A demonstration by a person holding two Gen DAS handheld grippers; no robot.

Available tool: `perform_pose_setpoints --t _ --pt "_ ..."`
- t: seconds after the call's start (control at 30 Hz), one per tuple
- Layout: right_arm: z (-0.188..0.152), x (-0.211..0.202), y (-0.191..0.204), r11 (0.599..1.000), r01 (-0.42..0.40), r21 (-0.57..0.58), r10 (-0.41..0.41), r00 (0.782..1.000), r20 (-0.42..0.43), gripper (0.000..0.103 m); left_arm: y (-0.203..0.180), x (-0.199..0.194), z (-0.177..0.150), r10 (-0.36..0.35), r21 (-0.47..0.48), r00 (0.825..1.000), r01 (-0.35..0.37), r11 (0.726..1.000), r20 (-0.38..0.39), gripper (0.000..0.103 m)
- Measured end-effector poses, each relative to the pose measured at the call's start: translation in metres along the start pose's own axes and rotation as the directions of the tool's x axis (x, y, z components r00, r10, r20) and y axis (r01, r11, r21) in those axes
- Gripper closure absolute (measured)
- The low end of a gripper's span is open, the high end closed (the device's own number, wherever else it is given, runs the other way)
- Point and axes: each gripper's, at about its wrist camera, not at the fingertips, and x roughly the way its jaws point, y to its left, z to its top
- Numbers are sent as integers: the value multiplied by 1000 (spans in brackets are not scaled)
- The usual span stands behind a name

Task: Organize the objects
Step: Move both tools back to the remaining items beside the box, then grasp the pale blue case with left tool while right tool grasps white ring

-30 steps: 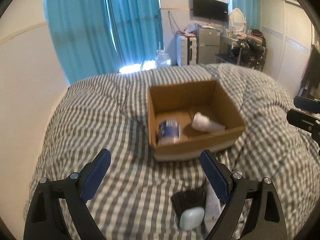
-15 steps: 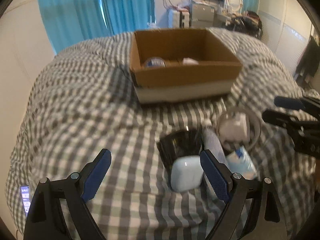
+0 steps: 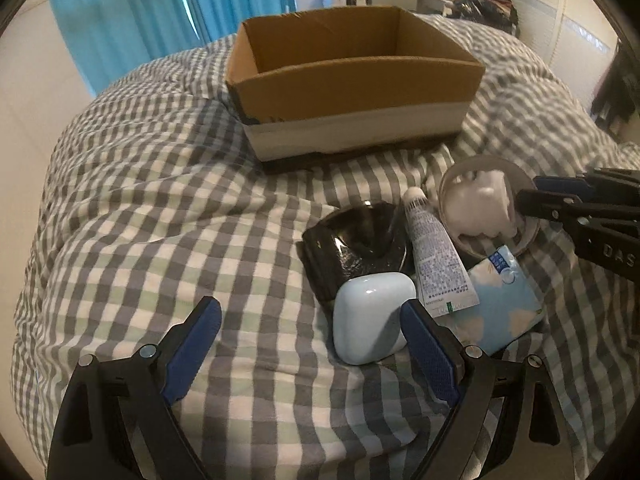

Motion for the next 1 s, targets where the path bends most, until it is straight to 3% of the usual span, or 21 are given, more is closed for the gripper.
perform_pose_setpoints --t 0.13,0.2,0.23,0.27,0.47,0.57,0.83,0.9,1.0 --pt "0 4 -3 1000 13 17 -13 1000 -9 90 -7 3 1 -33 26 999 34 999 -12 20" --pt "0 0 -5 1000 17 25 -17 1000 4 93 -10 6 2 -59 31 998 60 998 -24 30" --pt "0 -2 -6 999 18 29 -18 1000 12 96 -10 7 2 -78 29 996 79 996 -32 43" --pt "0 -5 -7 999 18 32 -18 1000 24 96 -11 10 3 -99 26 994 100 995 -49 54" --pt "0 -19 -7 999 15 35 -17 998 66 97 -9 10 2 -136 4 989 136 991 -51 73" --pt "-1 -24 -6 999 18 35 -20 997 78 97 -8 6 2 -143 -7 989 143 990 -42 77" --pt "-5 -38 -3 999 26 32 -29 994 101 97 -11 5 -1 -156 -13 987 156 988 -43 78" --pt "-6 -39 -3 999 26 33 -29 995 100 97 -10 13 0 -166 -23 984 165 986 -68 74" --pt "-6 -37 -2 999 22 33 -25 995 97 97 -12 26 2 -180 -29 977 178 984 -116 58"
